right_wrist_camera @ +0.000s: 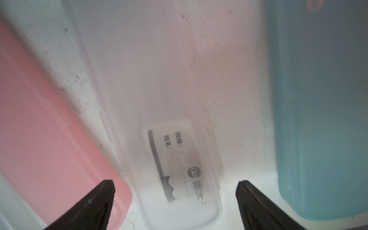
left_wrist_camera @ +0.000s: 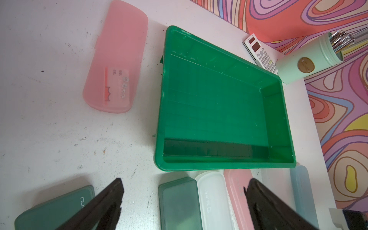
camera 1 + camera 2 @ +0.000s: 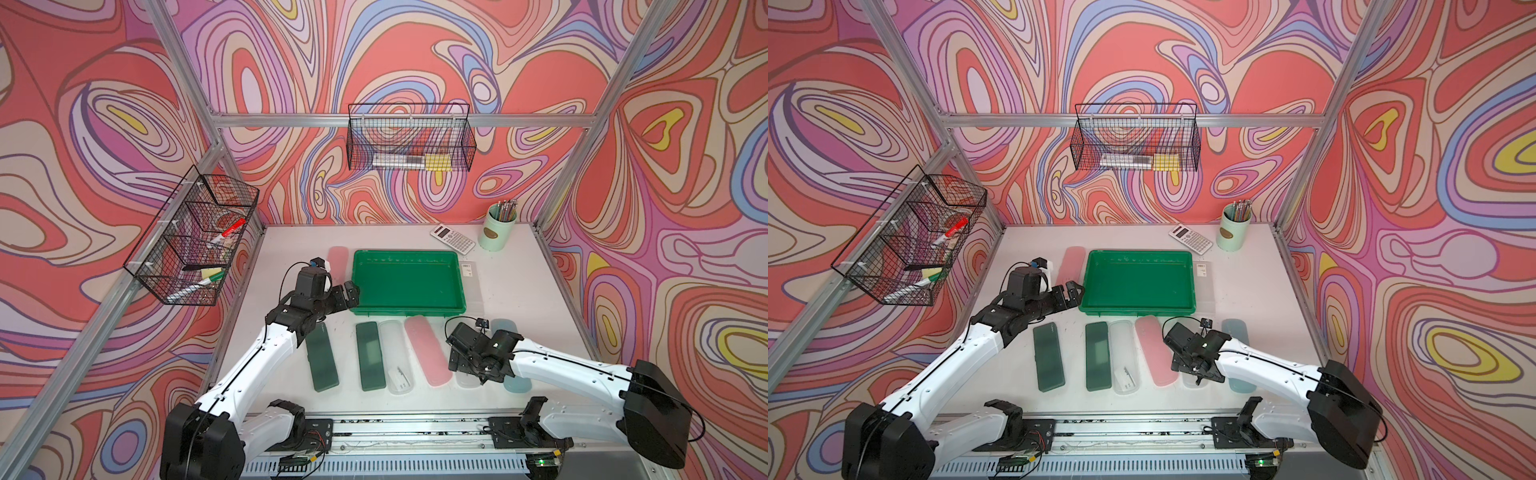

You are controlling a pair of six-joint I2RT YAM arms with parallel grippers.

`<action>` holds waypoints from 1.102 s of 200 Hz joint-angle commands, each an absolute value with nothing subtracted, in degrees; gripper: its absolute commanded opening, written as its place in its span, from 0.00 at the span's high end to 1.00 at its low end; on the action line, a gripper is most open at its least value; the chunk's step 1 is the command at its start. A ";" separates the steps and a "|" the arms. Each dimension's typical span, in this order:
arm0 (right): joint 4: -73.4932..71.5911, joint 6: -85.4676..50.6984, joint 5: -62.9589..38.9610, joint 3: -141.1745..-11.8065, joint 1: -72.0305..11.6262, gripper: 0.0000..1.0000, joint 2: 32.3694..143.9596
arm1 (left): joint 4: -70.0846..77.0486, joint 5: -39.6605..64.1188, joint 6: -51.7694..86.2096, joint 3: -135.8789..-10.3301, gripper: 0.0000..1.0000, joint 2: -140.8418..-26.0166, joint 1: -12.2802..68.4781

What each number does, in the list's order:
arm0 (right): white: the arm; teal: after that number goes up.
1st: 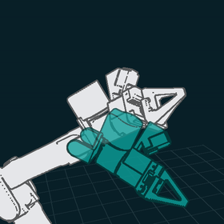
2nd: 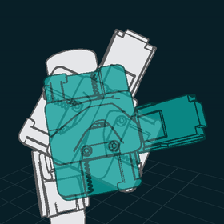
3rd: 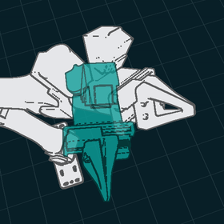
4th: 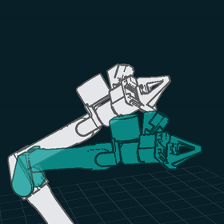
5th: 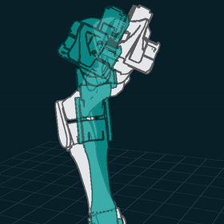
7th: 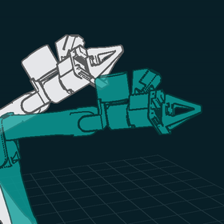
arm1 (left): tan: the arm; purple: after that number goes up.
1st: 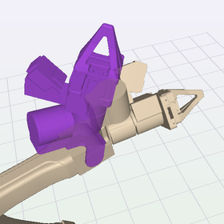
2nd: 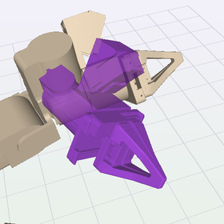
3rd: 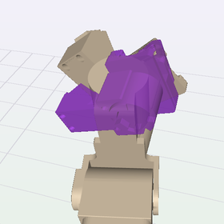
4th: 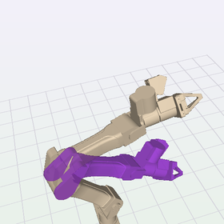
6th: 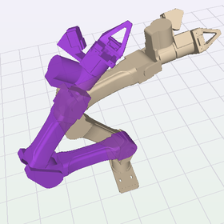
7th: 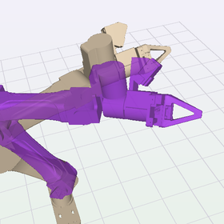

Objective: Put the pencil case into the storage box
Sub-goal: Pick up the pencil case from the center of the board.

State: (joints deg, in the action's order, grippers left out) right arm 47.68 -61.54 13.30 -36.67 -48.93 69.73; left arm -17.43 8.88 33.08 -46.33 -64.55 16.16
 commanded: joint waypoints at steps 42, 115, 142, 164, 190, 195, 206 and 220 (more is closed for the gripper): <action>42.55 -61.09 10.74 -33.17 -50.13 0.02 71.08 | -15.55 10.67 34.90 -45.36 0.01 -63.30 16.44; 41.27 -61.20 12.70 -36.12 -52.65 0.08 80.78 | -15.50 10.81 36.03 -45.75 0.01 -62.34 16.44; 41.40 -62.76 14.01 -35.87 -53.83 0.14 81.07 | -15.49 11.13 35.97 -46.20 0.01 -62.38 16.44; 41.84 -64.39 15.19 -35.10 -55.20 0.23 80.64 | -15.85 11.00 35.22 -46.49 0.01 -62.05 16.44; 43.94 -67.32 16.43 -35.13 -57.23 0.25 80.66 | -16.91 8.94 34.21 -46.38 0.01 -60.44 16.44; 44.87 -68.20 17.15 -35.43 -57.75 0.25 80.68 | -16.96 8.60 34.12 -46.41 0.01 -60.03 16.44; 47.02 -70.04 18.67 -36.17 -58.72 0.27 80.59 | -16.84 8.43 34.38 -46.36 0.01 -59.45 16.44; 49.08 -72.33 20.31 -36.81 -59.32 0.28 80.30 | -15.74 8.76 35.17 -46.07 0.01 -59.22 16.44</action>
